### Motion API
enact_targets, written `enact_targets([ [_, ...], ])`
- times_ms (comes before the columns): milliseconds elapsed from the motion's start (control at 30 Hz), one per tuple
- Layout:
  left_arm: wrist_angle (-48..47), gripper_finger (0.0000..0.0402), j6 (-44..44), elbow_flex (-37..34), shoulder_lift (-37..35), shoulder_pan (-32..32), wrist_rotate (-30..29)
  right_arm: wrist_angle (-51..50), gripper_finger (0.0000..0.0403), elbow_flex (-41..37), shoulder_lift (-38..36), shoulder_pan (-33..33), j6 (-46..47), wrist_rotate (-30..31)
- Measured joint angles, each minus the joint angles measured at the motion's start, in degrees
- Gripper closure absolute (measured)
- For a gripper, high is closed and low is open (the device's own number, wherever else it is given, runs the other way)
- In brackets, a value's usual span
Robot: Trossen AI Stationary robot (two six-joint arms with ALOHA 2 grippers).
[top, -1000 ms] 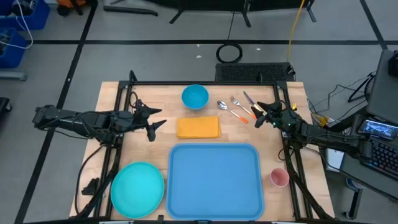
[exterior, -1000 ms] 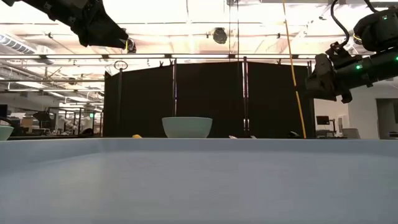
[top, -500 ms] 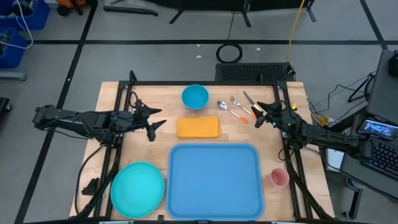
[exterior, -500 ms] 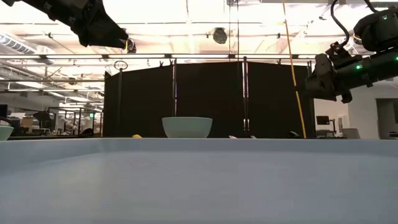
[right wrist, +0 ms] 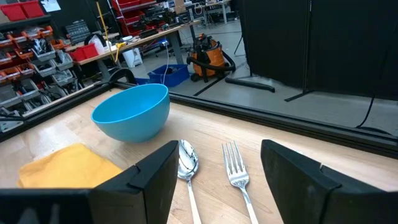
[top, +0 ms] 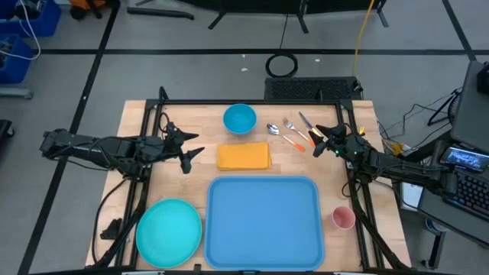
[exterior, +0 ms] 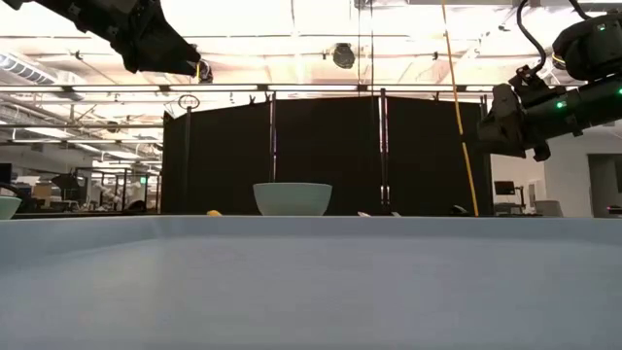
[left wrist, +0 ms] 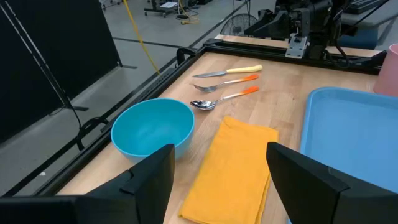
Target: Set up tray
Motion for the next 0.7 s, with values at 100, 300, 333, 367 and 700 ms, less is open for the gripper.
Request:
enact_targets([
  [100,0.0,0.0146,0.0,0.0,0.0,0.0,0.0,0.0,0.0181,0.0,0.0,0.0,0.0,0.0],
  [300,0.0,0.0146,0.0,0.0,0.0,0.0,0.0,0.0,0.0181,0.0,0.0,0.0,0.0,0.0],
  [333,0.0,0.0146,0.0,0.0,0.0,0.0,0.0,0.0,0.0181,0.0,0.0,0.0,0.0,0.0],
  [367,0.0,0.0146,0.0,0.0,0.0,0.0,0.0,0.0,0.0181,0.0,0.0,0.0,0.0,0.0],
  [700,0.6,0.0146,2.4,0.0,0.0,0.0,0.0,0.0,0.0181,0.0,0.0,0.0,0.0,0.0],
])
